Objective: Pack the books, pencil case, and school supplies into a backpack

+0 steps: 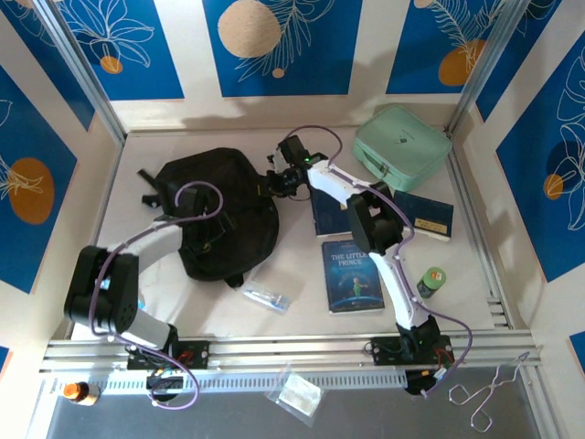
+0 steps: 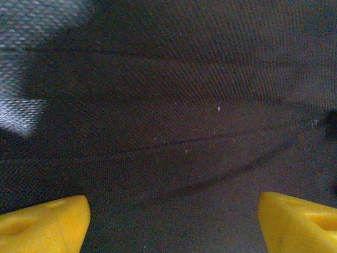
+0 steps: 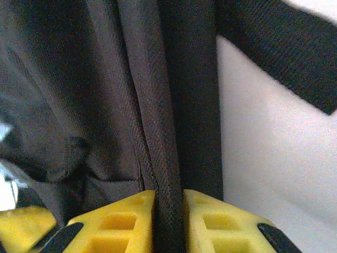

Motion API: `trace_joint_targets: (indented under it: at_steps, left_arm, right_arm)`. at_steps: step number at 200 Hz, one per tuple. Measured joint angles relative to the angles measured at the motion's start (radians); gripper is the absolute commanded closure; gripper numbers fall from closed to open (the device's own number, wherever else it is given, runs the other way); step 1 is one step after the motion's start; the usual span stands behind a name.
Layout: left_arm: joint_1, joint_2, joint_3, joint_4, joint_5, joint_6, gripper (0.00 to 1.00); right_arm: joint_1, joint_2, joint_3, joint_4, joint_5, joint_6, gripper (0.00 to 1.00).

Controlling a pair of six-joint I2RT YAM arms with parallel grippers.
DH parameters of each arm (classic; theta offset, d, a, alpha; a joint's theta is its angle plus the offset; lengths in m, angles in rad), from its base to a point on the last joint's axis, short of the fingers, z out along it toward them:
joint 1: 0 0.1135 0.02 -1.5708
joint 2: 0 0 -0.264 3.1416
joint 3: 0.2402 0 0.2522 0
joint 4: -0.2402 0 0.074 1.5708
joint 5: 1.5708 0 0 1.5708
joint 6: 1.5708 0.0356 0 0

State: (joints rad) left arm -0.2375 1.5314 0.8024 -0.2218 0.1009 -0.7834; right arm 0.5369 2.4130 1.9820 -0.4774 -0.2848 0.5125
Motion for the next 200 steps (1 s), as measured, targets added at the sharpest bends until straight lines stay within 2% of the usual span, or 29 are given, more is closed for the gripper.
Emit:
trace_joint_targets:
  at_steps: [34, 55, 89, 122, 160, 200]
  left_arm:
    - [0.000, 0.163, 0.161, 0.048, -0.005, 0.034, 0.18]
    - [0.000, 0.206, 0.206, 0.082, -0.003, 0.061, 0.18]
    - [-0.006, 0.178, 0.193, 0.133, 0.064, 0.133, 0.18]
    - [-0.046, 0.078, 0.145, 0.155, 0.190, 0.243, 0.20]
    - [-0.135, 0.079, 0.142, 0.191, 0.315, 0.337, 0.34]
    - [-0.177, 0.160, 0.142, 0.232, 0.375, 0.370, 0.47]
  right_arm:
    - [-0.034, -0.158, -0.257, 0.059, 0.016, 0.068, 0.78]
    - [-0.032, -0.216, -0.358, 0.093, 0.019, 0.110, 0.77]
    - [-0.034, -0.237, -0.388, 0.123, 0.014, 0.144, 0.76]
    - [-0.042, -0.237, -0.387, 0.127, -0.003, 0.156, 0.77]
    - [-0.048, -0.236, -0.385, 0.130, -0.015, 0.169, 0.77]
    - [-0.051, -0.231, -0.370, 0.130, -0.024, 0.174, 0.78]
